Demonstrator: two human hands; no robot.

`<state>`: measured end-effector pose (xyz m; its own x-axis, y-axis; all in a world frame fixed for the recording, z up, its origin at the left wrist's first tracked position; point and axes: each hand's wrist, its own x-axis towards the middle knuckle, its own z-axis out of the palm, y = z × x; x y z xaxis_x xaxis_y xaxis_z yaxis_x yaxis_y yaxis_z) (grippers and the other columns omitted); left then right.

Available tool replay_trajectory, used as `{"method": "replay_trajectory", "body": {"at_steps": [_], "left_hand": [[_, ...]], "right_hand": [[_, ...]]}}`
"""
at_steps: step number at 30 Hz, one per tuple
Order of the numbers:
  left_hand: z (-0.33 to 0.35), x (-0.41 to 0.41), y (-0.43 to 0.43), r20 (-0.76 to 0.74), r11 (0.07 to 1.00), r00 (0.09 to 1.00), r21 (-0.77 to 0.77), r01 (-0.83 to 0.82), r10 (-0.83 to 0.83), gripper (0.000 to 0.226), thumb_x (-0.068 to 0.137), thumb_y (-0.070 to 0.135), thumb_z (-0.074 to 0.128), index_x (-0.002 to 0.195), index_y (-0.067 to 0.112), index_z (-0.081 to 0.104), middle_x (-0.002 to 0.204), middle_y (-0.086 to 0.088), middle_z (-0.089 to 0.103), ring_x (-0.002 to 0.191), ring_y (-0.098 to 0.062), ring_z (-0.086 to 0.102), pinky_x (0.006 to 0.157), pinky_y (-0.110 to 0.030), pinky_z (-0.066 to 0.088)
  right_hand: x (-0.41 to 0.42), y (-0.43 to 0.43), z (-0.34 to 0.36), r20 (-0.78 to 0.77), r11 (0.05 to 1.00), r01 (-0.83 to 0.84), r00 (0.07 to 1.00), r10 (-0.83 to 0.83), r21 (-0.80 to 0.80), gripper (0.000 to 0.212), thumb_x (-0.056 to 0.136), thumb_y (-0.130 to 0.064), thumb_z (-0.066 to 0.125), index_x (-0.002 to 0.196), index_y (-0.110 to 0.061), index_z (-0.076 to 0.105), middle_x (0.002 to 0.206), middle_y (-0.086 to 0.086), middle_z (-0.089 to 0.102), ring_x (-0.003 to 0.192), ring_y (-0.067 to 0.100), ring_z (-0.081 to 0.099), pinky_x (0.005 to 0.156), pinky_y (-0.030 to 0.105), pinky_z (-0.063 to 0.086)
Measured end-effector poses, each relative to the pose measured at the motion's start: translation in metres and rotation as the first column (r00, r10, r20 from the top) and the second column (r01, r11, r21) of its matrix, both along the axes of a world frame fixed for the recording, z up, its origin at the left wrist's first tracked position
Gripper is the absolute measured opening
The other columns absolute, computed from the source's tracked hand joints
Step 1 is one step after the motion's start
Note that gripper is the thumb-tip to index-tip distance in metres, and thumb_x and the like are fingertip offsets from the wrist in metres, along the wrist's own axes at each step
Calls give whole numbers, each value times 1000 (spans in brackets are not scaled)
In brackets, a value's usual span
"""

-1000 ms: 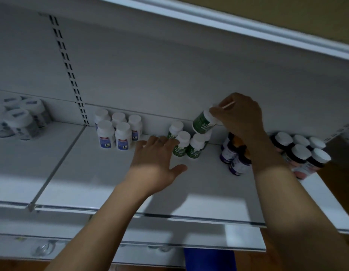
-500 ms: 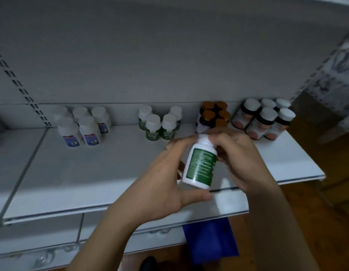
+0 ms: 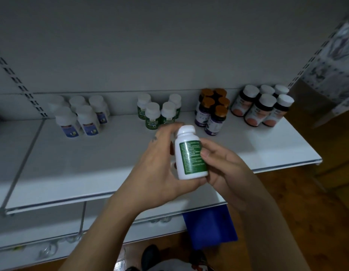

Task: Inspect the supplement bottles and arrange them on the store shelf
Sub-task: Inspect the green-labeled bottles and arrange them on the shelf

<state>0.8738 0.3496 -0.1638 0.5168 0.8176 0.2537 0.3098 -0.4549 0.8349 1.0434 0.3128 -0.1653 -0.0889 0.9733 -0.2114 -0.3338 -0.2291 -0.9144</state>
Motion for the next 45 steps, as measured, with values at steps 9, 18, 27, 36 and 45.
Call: {"method": "replay_trajectory", "body": {"at_steps": [9,18,27,36,45], "left_hand": [[-14,-12,6,-89,986,995,159,54,-40,97,69,33,85,141,42,21,136,14,29,129,-4,32,102,-14,33],[-14,-22,14,-43,988,998,148,55,-49,94,68,35,85,142,34,27,137,10,35,121,-2,42,95,-14,40],[-14,-32,17,-25,991,1000,135,21,-17,99,66,45,82,145,41,21,138,17,37,121,5,41,92,-6,35],[-16,-37,19,5,997,1000,73,-8,8,100,62,44,86,143,33,28,133,14,45,121,5,42,92,-4,34],[-17,-35,15,-14,997,1000,77,-4,5,96,62,38,88,140,32,32,129,16,45,118,9,42,90,-1,32]], "right_hand": [[-10,2,-8,-28,997,-61,998,62,45,57,75,3,54,131,-9,52,112,13,68,99,26,65,80,34,56],[-18,11,-12,-17,994,-68,997,69,83,59,75,8,53,133,-7,51,116,16,64,103,30,60,82,39,54],[-23,19,-14,18,994,-75,997,74,73,63,67,-9,69,129,-11,56,118,14,65,104,31,59,91,48,41],[-30,21,-13,35,993,-102,994,100,63,59,75,2,53,134,-6,51,121,15,64,107,27,62,90,36,52],[-26,15,-13,13,994,-100,995,100,46,57,77,2,54,133,-5,51,115,16,65,101,26,63,79,32,55]]}}
